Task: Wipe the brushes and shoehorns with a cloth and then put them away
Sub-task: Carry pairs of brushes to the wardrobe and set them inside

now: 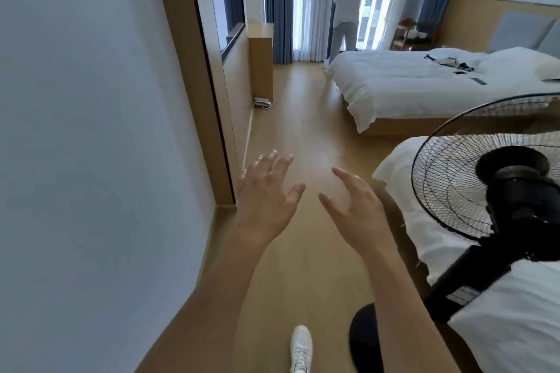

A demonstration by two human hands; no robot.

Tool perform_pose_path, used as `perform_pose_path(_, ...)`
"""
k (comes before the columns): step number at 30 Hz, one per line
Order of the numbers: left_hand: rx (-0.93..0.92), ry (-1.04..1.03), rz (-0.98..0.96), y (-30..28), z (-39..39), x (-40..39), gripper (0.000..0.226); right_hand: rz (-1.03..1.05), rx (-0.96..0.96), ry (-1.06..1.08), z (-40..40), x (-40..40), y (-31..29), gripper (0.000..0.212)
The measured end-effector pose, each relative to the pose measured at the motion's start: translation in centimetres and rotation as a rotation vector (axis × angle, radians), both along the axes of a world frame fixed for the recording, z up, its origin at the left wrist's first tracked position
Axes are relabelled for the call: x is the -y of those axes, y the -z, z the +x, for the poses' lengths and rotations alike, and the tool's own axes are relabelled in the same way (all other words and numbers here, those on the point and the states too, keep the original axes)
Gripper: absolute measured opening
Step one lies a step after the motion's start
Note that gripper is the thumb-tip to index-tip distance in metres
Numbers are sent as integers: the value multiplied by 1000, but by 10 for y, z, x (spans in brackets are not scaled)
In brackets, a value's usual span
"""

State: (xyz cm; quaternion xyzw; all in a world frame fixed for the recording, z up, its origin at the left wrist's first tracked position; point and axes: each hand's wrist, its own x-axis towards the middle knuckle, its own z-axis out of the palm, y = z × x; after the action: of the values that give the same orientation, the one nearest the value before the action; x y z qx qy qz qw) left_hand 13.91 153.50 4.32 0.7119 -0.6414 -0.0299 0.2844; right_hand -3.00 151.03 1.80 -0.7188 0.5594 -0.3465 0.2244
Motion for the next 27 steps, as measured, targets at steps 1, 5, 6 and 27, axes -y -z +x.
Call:
perform_pose_path(1,8,-8,-6,-2,7,22,57,-6,3,0,7,24,0,59)
perform_pose_path(5,26,-53,-18,-14,37,121,58,-23,10,-15,36,133,-11,59)
perform_pose_path(6,35,-61,-20,-19,42,145,59,-25,16,-24,42,160,-16,59)
perform_pose_path(27,44,137,-75,-19,56,597,59,-48,14,150,46,568,-31,59)
